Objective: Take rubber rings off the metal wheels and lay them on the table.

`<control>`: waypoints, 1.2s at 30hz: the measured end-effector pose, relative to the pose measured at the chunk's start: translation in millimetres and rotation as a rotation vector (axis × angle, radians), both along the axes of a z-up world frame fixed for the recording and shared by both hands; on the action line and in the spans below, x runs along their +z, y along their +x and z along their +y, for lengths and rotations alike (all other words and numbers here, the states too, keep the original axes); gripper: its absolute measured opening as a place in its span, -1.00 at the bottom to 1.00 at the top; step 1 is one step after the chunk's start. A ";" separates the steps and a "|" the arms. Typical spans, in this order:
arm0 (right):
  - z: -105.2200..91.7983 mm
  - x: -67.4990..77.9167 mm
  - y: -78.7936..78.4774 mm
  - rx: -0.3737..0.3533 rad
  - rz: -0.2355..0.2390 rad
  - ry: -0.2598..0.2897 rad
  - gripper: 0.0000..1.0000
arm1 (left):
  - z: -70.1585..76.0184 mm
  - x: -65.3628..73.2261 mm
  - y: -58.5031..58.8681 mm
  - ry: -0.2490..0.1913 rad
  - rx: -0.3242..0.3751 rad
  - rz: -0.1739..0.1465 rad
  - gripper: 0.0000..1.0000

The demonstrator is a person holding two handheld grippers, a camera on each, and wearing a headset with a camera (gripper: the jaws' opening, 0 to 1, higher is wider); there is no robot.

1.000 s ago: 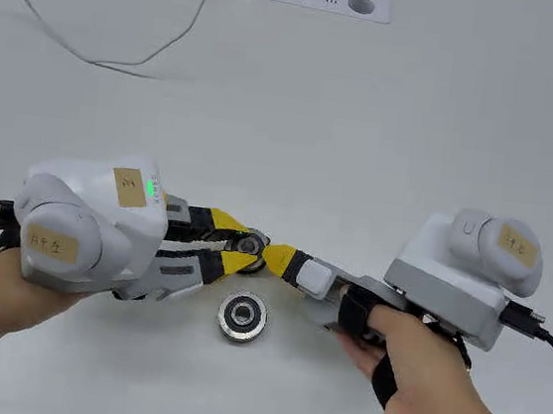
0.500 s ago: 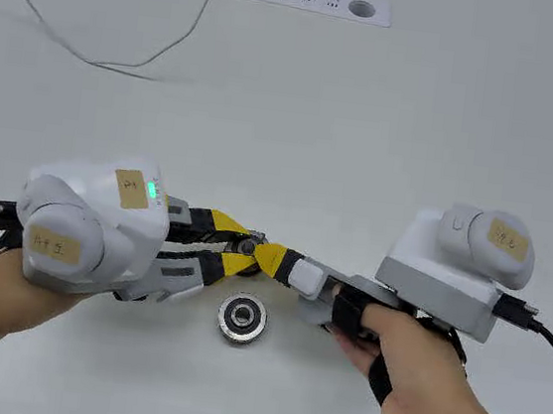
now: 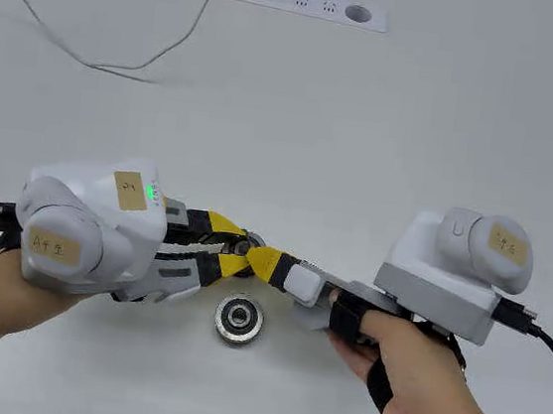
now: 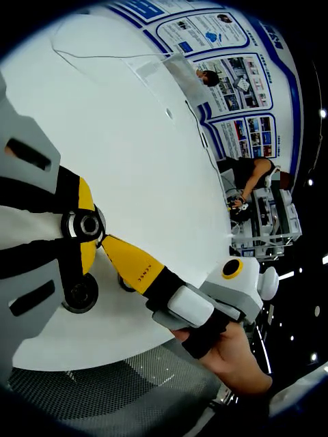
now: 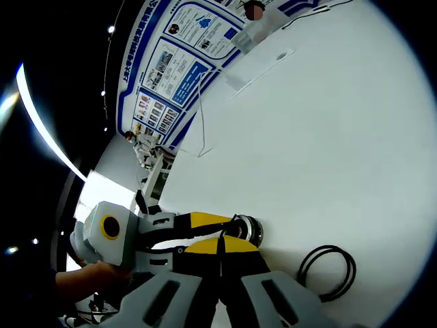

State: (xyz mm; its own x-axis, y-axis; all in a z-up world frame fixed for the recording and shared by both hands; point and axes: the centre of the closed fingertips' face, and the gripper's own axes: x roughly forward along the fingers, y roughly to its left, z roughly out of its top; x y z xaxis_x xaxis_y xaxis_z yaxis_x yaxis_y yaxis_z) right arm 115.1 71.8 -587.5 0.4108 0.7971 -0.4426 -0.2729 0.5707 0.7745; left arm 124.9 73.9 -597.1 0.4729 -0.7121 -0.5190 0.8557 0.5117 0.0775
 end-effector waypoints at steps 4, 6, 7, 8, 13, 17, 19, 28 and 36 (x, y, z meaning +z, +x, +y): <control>-2.8 -0.2 1.2 -0.027 0.019 0.018 -0.99 | -0.4 0.1 0.1 0.015 0.001 -0.005 -0.75; -3.4 -0.2 2.2 -0.066 0.058 0.054 -0.99 | -0.2 0.0 0.2 0.015 0.004 -0.005 -0.74; -3.8 -1.9 3.4 -0.097 0.091 0.082 -0.99 | 0.4 -0.2 0.7 0.015 0.009 -0.008 -0.74; -3.6 -1.8 3.3 -0.108 0.104 0.095 -0.99 | 0.7 -0.2 1.2 0.013 0.014 -0.010 -0.74; -4.1 -3.3 6.1 -0.119 0.108 0.094 -0.99 | 5.9 -2.1 3.8 0.018 0.043 -0.017 -0.74; -4.3 -4.3 6.3 -0.126 0.116 0.094 -0.99 | 7.5 -3.1 4.0 0.022 0.045 -0.008 -0.74; -4.9 -5.0 6.2 -0.130 0.123 0.093 -0.99 | 7.8 -3.6 4.3 0.025 0.046 -0.002 -0.74; -7.2 -10.6 5.8 -0.140 0.136 0.075 -0.98 | 10.8 -0.7 2.7 0.008 0.062 0.024 -0.73; -5.3 -11.0 5.9 -0.141 0.139 0.075 -0.98 | 15.7 14.9 1.0 -0.028 0.082 0.014 -0.73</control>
